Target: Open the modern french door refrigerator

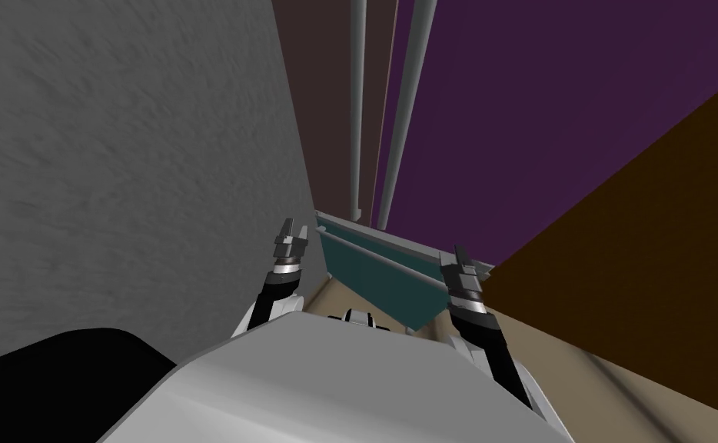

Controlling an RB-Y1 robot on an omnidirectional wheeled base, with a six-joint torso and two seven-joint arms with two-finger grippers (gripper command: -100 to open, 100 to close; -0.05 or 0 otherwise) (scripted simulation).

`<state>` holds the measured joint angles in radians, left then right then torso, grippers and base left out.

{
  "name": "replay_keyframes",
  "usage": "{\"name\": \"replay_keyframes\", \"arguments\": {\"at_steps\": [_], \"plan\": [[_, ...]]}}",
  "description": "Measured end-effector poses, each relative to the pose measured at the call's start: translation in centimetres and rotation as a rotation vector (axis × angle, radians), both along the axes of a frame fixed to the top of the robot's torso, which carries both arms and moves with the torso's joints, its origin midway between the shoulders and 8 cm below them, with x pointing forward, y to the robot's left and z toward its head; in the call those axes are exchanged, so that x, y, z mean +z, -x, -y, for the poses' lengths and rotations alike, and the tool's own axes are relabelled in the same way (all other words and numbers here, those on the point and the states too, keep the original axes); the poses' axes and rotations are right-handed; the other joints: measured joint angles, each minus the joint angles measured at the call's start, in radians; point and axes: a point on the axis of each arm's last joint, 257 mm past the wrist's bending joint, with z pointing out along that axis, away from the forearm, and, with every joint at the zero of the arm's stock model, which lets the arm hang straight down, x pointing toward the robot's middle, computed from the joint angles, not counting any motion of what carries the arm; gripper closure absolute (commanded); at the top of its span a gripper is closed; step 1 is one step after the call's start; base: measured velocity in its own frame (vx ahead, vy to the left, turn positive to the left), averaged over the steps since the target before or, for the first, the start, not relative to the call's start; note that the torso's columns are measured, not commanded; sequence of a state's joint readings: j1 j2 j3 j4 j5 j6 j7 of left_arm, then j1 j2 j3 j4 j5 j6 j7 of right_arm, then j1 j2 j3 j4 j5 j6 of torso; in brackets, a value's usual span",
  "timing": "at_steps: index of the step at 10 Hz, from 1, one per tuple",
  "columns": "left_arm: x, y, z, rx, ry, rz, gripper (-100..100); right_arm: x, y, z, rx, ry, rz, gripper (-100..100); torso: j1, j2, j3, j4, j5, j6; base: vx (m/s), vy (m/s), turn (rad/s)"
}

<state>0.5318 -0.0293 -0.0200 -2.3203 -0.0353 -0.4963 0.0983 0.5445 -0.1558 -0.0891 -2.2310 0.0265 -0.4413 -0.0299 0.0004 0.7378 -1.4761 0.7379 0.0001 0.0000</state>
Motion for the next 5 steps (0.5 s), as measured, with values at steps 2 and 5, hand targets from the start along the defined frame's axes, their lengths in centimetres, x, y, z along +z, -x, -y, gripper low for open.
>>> {"name": "replay_keyframes", "arguments": {"at_steps": [2, 5], "plan": [[0.00, 0.00, 0.00, 0.000, 0.000, 0.000, 0, -0.18, 0.09, 0.13, -0.020, 0.097, -0.025, -100, 0.000, 0.000, 0.000, 0.000, 0.000, 0.000, 0.058, 0.094, -0.049], [0.00, 0.00, 0.00, 0.000, 0.000, 0.000, 0, -0.39, 0.29, 0.46, -0.059, 0.259, -0.062, -100, 0.000, 0.000, 0.000, 0.000, 0.000, 0.000, 0.059, 0.102, -0.061]]}}
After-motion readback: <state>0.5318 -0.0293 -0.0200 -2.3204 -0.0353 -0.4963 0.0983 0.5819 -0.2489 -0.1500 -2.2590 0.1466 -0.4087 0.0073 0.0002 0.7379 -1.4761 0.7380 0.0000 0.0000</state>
